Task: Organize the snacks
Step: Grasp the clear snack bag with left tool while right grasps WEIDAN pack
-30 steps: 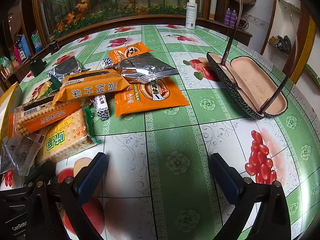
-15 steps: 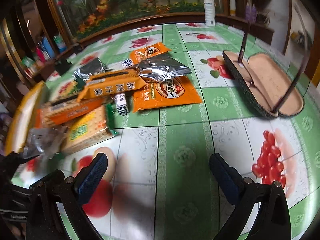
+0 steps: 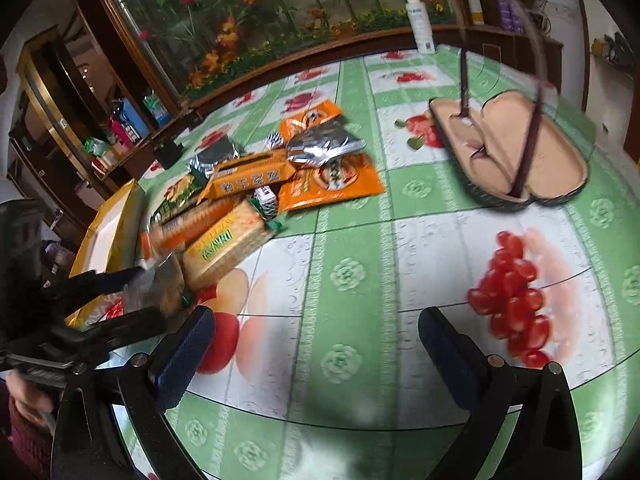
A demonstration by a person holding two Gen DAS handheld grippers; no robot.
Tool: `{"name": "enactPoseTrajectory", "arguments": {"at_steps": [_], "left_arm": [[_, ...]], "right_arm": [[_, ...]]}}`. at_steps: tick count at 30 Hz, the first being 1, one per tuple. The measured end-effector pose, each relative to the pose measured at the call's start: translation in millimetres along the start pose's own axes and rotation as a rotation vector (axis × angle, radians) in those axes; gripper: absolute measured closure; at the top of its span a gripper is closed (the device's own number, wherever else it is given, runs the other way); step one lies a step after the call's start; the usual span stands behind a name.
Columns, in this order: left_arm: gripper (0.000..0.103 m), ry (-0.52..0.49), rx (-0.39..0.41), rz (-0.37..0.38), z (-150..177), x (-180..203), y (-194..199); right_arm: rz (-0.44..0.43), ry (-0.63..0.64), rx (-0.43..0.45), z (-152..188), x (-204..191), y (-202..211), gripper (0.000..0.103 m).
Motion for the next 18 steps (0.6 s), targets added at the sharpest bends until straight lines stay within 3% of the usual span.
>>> {"name": "enactPoseTrajectory", "arguments": {"at_steps": [6,9,10,14,18], "left_arm": [[0.014,0.088,-0.101,-0.033,5.4,-5.7,-11.2],[0.014,0.177,-0.149,0.025,19.9,-8.1,-6.1],[0.014,0.195,-0.148,0.059,27.3,-7.2,1.2],[0.014,0.183,-0.107,0.071,36.4,0.4,24.8],[0.012,0.231,-0.160,0.094,44.2,10.3,23.7]], "right_arm": [[-0.036,-0.025,0.026,1.7,6.6,7.7,0.001],[-0.039,-0.036,0.038,2.9,9.1,12.0,0.001],[-0.026,-0.040,0.037,3.4,9.7,12.5,0.001],[-0.002,-0.030,0.031,6.5,9.7,16.3,0.001],[0.021,-0.030,0.042,10.9,10.7,22.8,0.001]]}}
Point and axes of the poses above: each gripper's, at about its wrist camera, not at the fingertips, and y roughly against the way its jaws point, x to its right, z to its underside, the point moved 1 cm from there along -y, roughly the way its jaws point, and after that the axes turned 5 degrees about -z, right-handed, at the moved point
